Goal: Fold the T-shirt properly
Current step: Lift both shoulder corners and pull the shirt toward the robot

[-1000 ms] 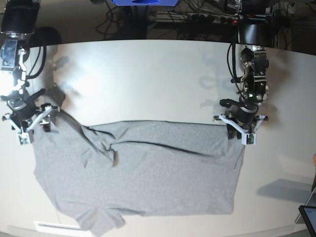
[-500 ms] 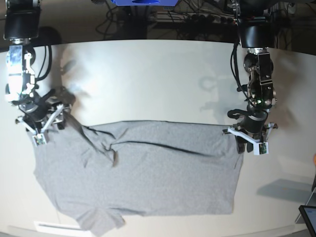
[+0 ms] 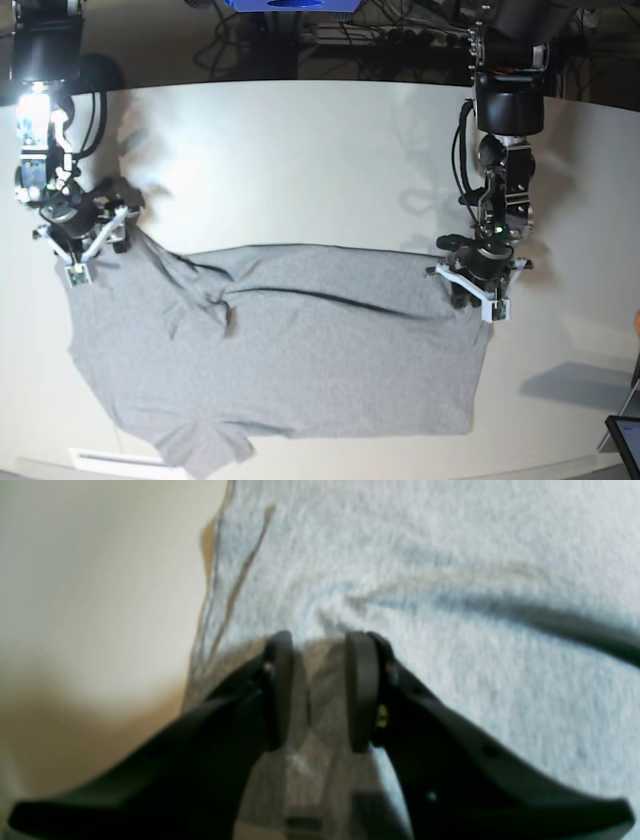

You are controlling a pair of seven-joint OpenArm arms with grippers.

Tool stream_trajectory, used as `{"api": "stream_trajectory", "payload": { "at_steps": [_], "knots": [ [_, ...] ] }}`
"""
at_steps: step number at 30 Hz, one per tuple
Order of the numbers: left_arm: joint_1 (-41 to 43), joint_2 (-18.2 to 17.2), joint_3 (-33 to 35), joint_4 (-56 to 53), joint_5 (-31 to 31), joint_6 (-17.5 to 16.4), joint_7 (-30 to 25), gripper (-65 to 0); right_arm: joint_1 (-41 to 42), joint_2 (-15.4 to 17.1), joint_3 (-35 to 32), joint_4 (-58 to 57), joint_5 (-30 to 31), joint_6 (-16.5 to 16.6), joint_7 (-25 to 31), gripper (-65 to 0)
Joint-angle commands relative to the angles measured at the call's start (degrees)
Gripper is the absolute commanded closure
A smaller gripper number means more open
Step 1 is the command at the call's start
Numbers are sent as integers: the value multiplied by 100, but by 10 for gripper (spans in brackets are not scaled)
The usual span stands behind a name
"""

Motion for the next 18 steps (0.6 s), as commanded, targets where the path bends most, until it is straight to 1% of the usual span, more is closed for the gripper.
{"api": "stream_trajectory", "payload": {
  "at_steps": [1, 5, 7, 9, 10, 14, 16, 18],
  "knots": [
    [39, -145, -4, -3, 166, -22, -113, -180, 91, 83, 19, -27, -117, -14, -10, -295],
    [329, -189, -75, 24, 870, -22, -148, -180, 47, 4, 19, -150, -908, -14, 61, -295],
    [453, -251, -84, 41, 1028, -22, -148, -180, 21, -119, 19, -124, -1268, -5, 157, -295],
    [584, -365, -84, 41, 1045, -22, -157, -180, -85, -172, 19, -88, -1611, -5, 184, -295],
    [620, -383, -84, 41, 1045, -22, -157, -180, -120, -189, 19, -71, -1690, -5, 184, -295],
    [813, -541, -84, 112, 1045, -22, -157, -180, -313, -207, 19, 61, -1699, -5, 175, -295],
    [971, -647, -84, 323, 1045, -22, -157, -180, -463, -189, 19, 202, -1708, -5, 157, -295],
    [1156, -664, -84, 622, 1045, -22, -157, -180, -639, -181, 19, 360, -1708, -5, 157, -295]
  ]
}}
